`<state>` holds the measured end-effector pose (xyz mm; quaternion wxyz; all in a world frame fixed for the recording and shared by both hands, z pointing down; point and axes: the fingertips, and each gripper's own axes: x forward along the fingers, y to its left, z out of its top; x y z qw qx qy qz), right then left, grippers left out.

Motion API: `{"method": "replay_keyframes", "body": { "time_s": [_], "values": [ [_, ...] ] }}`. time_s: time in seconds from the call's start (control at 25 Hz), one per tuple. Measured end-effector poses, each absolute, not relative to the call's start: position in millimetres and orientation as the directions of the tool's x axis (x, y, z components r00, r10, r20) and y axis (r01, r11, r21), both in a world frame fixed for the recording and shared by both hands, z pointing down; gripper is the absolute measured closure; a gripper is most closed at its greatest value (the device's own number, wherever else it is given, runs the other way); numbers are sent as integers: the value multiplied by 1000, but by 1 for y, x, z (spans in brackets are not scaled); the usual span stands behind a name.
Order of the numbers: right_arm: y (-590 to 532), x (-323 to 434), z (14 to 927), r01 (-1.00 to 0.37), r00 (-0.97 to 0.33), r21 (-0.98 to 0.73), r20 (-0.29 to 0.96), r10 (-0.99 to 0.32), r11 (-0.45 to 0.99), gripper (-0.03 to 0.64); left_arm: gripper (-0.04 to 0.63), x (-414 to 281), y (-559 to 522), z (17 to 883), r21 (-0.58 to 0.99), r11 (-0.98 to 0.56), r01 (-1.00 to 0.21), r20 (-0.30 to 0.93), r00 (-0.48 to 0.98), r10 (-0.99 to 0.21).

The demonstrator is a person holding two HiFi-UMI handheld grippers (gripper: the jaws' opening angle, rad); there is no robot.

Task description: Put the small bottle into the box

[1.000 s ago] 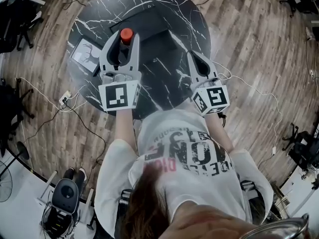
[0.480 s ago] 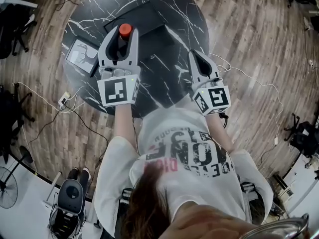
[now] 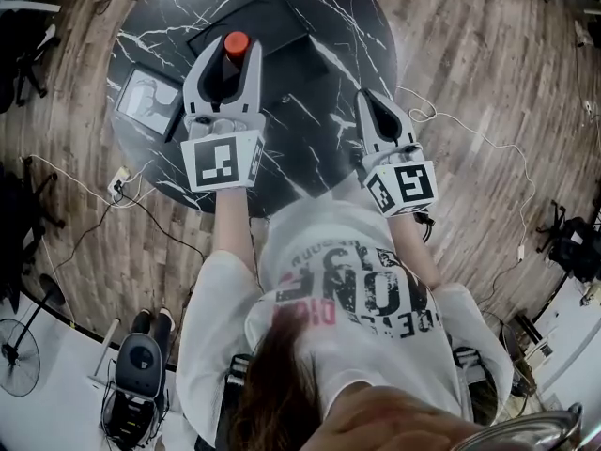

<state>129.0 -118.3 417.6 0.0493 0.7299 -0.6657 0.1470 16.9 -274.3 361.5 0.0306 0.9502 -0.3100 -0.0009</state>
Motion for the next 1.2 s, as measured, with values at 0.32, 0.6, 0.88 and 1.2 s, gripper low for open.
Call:
{"method": "replay_keyframes", "body": {
  "time_s": [0.32, 0.6, 0.88, 1.2],
  "values": [
    [-119, 127, 429, -983, 67, -141, 306, -950, -114, 615, 453, 24, -279, 380, 71, -813, -577, 54, 816, -575],
    [-122, 124, 438, -983, 54, -151, 319, -946, -107, 615, 453, 28, -280, 398, 85, -815, -574, 90, 819, -567],
    [-121, 125, 444, -982, 57, -153, 334, -941, -114, 615, 453, 29, -276, 416, 103, -814, -572, 129, 819, -559],
    [-122, 125, 447, -979, 59, -162, 340, -939, -121, 615, 453, 26, -275, 436, 128, -801, -585, 168, 808, -564]
  ]
}}
